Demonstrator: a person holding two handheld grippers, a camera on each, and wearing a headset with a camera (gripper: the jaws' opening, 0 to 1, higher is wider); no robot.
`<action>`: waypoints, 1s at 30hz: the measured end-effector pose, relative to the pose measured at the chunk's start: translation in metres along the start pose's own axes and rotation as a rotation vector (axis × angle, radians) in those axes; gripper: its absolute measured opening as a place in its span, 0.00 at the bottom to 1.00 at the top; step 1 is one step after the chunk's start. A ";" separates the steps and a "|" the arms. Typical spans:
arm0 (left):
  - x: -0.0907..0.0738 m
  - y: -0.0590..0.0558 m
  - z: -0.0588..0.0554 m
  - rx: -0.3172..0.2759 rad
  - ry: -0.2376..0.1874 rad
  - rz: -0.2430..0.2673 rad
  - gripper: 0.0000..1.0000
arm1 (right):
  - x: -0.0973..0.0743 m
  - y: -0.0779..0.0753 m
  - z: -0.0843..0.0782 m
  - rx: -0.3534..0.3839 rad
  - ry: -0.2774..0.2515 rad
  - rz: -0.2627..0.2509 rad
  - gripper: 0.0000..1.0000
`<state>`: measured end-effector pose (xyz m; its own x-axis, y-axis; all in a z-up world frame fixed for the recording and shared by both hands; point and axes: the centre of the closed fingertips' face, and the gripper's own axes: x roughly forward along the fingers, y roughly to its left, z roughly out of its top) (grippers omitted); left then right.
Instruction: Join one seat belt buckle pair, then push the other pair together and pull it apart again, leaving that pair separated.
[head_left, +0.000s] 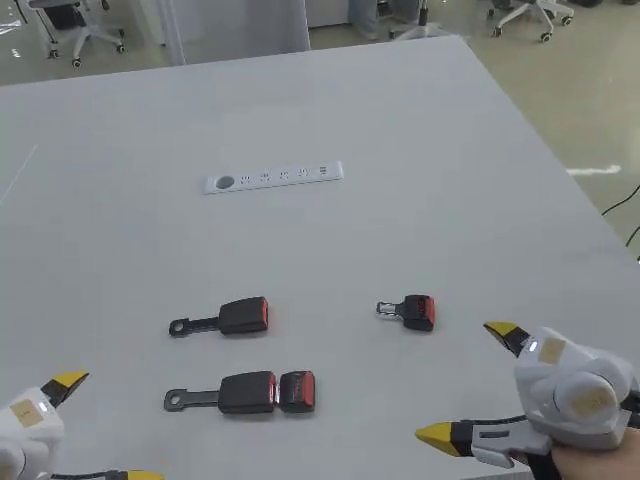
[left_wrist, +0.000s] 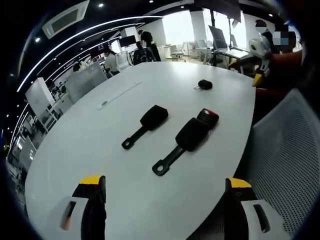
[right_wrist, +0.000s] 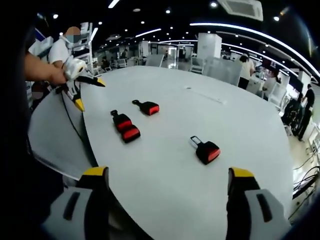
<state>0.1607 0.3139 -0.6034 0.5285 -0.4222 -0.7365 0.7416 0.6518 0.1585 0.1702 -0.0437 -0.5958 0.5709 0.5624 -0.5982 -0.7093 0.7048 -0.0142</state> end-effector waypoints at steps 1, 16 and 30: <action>0.000 -0.002 0.000 0.000 0.001 -0.003 1.00 | 0.001 0.001 0.000 0.004 -0.005 -0.001 1.00; 0.002 -0.009 0.008 -0.002 0.002 -0.009 1.00 | 0.003 0.002 -0.011 0.012 0.012 0.005 0.99; 0.005 -0.009 0.003 -0.005 0.014 -0.024 1.00 | 0.008 0.008 -0.024 0.028 0.044 0.022 0.99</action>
<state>0.1583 0.3040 -0.6067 0.5043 -0.4291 -0.7494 0.7520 0.6447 0.1368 0.1592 -0.0442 -0.6203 0.5360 0.5584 -0.6331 -0.7094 0.7045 0.0209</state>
